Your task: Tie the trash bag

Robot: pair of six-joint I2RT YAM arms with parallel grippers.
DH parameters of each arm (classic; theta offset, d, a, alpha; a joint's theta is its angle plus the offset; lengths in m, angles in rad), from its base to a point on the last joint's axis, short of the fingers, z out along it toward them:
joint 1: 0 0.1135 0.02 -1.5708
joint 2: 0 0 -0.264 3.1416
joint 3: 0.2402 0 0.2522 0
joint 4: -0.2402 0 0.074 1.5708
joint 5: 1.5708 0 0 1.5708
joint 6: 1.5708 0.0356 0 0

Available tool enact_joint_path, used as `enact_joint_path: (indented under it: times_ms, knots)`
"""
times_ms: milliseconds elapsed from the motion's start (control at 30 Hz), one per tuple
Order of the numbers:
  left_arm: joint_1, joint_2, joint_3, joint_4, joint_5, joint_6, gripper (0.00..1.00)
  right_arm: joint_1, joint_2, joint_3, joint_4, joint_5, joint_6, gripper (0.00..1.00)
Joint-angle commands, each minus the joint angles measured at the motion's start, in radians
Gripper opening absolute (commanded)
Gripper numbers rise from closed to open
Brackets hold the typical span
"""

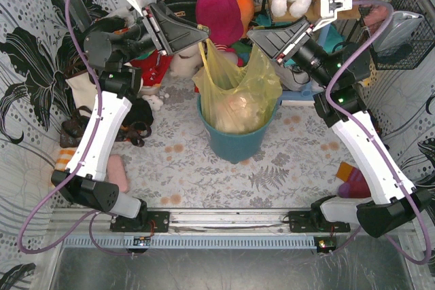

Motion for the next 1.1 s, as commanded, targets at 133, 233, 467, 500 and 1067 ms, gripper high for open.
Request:
enact_joint_path:
  times_ms: [133, 233, 467, 500, 1067]
  knots:
    - [0.006, -0.082, -0.193, 0.081, -0.030, 0.011, 0.48, 0.003, -0.038, -0.199, 0.208, -0.008, 0.110, 0.51]
    - [0.006, -0.124, -0.303, 0.013, -0.040, 0.087, 0.52, 0.003, -0.069, -0.283, 0.187, -0.005, 0.113, 0.55]
    - [0.006, -0.142, -0.355, 0.023, 0.007, 0.093, 0.59, 0.003, -0.089, -0.281, 0.137, -0.059, 0.101, 0.61]
    - [0.006, -0.139, -0.341, 0.021, 0.014, 0.092, 0.59, 0.003, -0.087, -0.268, 0.136, -0.060, 0.102, 0.61]
    - [0.007, -0.131, -0.047, 0.035, -0.036, 0.034, 0.59, 0.003, 0.096, 0.175, 0.104, -0.083, 0.077, 0.56]
